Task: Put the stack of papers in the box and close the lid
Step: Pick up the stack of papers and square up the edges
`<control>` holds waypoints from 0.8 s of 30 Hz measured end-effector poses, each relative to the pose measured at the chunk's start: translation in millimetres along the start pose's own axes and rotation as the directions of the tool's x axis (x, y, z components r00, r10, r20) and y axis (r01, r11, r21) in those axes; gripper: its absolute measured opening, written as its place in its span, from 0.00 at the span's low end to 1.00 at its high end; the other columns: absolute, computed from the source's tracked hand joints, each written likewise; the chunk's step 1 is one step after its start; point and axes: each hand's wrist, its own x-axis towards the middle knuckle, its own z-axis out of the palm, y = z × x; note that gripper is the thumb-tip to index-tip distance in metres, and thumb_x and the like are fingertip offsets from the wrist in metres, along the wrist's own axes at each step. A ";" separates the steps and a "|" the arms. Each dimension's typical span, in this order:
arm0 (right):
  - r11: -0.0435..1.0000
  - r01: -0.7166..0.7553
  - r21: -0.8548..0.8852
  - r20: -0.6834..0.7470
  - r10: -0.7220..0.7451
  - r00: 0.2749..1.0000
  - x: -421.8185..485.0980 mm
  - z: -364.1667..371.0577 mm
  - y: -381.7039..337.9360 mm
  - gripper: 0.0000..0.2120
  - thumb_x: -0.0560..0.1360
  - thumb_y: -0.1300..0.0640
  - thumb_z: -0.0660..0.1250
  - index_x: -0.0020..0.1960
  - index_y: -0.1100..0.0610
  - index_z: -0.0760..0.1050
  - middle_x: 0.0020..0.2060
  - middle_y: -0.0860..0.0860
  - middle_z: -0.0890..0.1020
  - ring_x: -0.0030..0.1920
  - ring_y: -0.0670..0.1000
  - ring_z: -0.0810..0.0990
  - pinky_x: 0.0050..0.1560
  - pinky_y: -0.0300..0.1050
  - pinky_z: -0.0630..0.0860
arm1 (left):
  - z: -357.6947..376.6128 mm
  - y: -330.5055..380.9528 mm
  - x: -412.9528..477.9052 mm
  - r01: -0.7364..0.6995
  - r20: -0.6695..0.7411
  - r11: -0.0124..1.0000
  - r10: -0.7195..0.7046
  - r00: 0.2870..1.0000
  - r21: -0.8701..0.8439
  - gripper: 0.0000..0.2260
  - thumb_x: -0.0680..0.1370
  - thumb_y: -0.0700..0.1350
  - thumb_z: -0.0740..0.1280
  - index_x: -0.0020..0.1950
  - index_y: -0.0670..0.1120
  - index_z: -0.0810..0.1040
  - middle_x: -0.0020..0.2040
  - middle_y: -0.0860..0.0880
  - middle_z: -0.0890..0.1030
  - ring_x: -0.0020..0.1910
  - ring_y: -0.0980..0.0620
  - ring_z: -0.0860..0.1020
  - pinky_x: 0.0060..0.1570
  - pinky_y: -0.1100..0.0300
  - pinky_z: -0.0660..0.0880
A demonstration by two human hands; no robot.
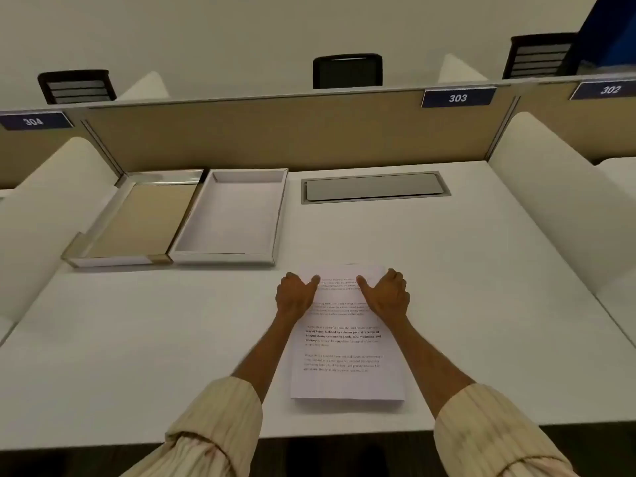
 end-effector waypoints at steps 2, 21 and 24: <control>0.999 -0.040 0.001 0.027 0.040 0.999 -3.0 0.9 1.4 0.38 0.73 0.37 0.65 0.69 0.65 0.63 0.66 0.61 0.72 0.67 0.61 0.71 0.63 0.59 0.70 | 0.4 2.4 -2.8 0.087 0.046 0.993 -0.084 0.995 -0.081 0.32 0.74 0.59 0.69 0.63 0.33 0.74 0.63 0.36 0.79 0.63 0.37 0.77 0.62 0.48 0.74; 0.998 -0.061 0.003 -0.005 0.061 0.998 -7.3 23.7 8.9 0.34 0.75 0.40 0.64 0.69 0.65 0.63 0.64 0.61 0.71 0.64 0.61 0.69 0.59 0.58 0.70 | 7.3 7.9 5.5 0.361 0.130 0.933 -0.357 0.925 -0.005 0.36 0.65 0.52 0.80 0.67 0.40 0.71 0.70 0.38 0.69 0.72 0.39 0.65 0.69 0.47 0.66; 0.997 -0.075 0.002 -0.035 0.075 0.997 -9.8 28.3 7.7 0.34 0.75 0.40 0.63 0.70 0.64 0.63 0.64 0.61 0.71 0.63 0.61 0.69 0.59 0.58 0.70 | 9.1 12.5 9.4 0.355 0.166 0.932 -0.340 0.926 -0.073 0.34 0.63 0.46 0.81 0.64 0.38 0.74 0.66 0.39 0.76 0.68 0.40 0.73 0.66 0.47 0.73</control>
